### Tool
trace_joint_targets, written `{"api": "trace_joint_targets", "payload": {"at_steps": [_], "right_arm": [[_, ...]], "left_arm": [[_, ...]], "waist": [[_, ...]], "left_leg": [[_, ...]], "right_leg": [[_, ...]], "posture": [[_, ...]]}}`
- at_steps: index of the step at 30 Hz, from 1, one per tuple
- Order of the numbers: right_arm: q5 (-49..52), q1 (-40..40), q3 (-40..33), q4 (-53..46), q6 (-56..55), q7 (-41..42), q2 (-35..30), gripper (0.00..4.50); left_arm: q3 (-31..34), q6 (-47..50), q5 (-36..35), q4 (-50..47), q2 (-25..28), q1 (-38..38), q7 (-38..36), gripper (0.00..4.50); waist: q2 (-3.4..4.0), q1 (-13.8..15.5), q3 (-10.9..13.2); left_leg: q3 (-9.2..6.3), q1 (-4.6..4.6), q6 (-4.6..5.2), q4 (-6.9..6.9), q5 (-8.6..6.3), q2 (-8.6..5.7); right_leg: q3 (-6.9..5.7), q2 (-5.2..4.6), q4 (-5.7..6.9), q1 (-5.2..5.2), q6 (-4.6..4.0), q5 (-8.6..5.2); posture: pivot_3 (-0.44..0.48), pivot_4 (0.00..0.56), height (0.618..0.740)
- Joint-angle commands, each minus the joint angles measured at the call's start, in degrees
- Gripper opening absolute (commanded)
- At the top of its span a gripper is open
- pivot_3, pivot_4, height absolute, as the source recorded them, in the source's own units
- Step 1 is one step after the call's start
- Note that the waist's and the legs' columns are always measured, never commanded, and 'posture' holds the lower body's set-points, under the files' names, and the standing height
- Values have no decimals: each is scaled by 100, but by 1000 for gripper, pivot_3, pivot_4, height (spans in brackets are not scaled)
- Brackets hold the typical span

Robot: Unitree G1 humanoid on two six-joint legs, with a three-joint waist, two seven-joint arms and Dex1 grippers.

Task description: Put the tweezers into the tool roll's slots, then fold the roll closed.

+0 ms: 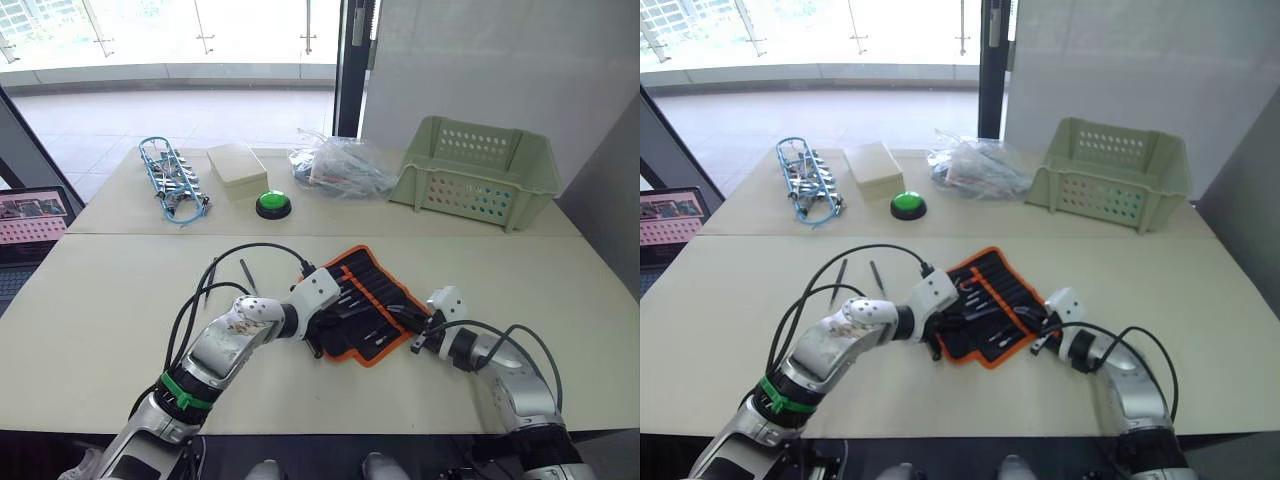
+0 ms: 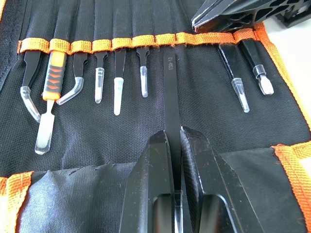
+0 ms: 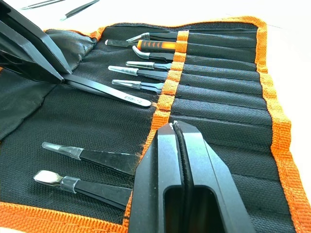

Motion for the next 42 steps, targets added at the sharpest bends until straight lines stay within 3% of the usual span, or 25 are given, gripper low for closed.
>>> {"api": "trace_joint_targets", "payload": {"at_steps": [1,13,27,42], "right_arm": [[-81,120,117,149,146,43,-24,0],[-104,157,110,164,91,23,12,0],[-117,146,136,225,43,49,31,0],[-126,137,156,266,6,37,64,0]], "left_arm": [[-56,-162,196,61,-74,-172,61,33],[-81,-438,348,575,-533,-413,-41,33],[-197,-533,462,681,-395,-470,-449,33],[-185,-1389,783,2282,-1093,-1128,-480,33]], "waist": [[0,1,0],[0,25,0],[0,26,-1],[1,14,-1]], "left_leg": [[0,0,0,0,0,0],[0,0,0,10,1,-1],[0,1,0,11,1,-2],[0,0,1,14,1,-2]], "right_leg": [[0,0,0,0,0,0],[0,-1,4,3,1,1],[0,0,6,4,1,1],[0,0,7,4,1,1]], "posture": [[0,150,740],[0,150,740],[0,150,740],[0,150,740]]}}
